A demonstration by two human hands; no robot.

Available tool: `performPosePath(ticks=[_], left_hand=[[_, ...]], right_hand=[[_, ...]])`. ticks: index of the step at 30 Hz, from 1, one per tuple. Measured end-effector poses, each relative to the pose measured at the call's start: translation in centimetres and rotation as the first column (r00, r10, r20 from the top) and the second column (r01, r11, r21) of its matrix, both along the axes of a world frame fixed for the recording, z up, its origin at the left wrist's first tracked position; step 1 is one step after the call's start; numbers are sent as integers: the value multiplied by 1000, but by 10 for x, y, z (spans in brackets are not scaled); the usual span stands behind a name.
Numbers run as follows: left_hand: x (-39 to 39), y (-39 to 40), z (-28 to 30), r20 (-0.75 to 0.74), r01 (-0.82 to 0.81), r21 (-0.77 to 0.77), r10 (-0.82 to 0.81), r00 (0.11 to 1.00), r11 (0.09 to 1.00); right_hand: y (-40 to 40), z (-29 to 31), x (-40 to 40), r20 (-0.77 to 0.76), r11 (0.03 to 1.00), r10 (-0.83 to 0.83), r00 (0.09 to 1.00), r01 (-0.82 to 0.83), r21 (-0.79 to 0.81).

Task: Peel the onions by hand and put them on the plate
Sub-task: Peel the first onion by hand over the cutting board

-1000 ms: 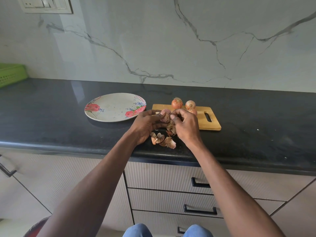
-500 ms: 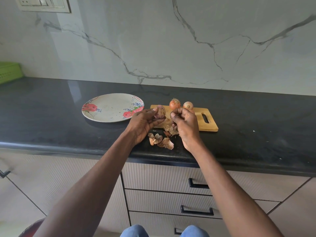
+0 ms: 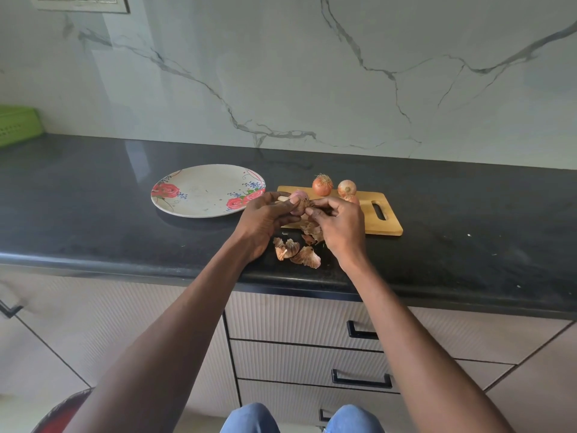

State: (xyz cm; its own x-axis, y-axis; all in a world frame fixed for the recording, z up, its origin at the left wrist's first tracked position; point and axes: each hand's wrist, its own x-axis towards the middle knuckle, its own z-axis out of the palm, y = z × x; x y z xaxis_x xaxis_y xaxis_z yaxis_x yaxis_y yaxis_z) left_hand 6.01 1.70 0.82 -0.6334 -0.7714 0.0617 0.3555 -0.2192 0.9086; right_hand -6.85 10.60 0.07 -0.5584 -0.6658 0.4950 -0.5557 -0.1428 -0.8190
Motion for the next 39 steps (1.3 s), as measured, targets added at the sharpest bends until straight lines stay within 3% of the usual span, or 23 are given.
performPosePath(ticks=[6, 10, 13, 15, 26, 29, 31, 33, 35, 39], left_hand=[[0, 2, -2, 22, -1, -29, 1, 1000, 1000], [0, 2, -1, 15, 7, -20, -7, 1000, 1000], [1, 0, 1, -5, 24, 42, -24, 1000, 999], [1, 0, 2, -24, 25, 66, -24, 999, 997], [-4, 0, -6, -5, -175, -55, 175, 985, 983], [0, -11, -9, 54, -328, -29, 329, 943, 944], [2, -10, -8, 89, -341, -102, 350, 932, 935], [3, -4, -6, 106, -299, -190, 322, 941, 935], [3, 3, -5, 99, -266, -267, 301, 948, 926], [5, 8, -1, 68, -216, -369, 258, 964, 904]], right_hand=[[-1, -1, -2, -31, 999, -33, 999, 33, -4], [1, 1, -3, 168, 997, 82, 982, -81, -14], [4, 6, -1, 389, 981, 194, 901, -178, -77], [6, 8, -1, 452, 975, 222, 864, -199, -98], [8, 9, 4, 329, 967, 254, 910, -229, -113], [11, 10, 0, 418, 968, 242, 876, -190, -162], [11, 7, -1, 360, 978, 198, 912, -161, -131], [8, 3, 0, 125, 992, 123, 984, -123, -8], [4, 1, 0, -18, 996, 72, 997, -71, 54], [2, 1, -4, -111, 998, -48, 993, 42, -53]])
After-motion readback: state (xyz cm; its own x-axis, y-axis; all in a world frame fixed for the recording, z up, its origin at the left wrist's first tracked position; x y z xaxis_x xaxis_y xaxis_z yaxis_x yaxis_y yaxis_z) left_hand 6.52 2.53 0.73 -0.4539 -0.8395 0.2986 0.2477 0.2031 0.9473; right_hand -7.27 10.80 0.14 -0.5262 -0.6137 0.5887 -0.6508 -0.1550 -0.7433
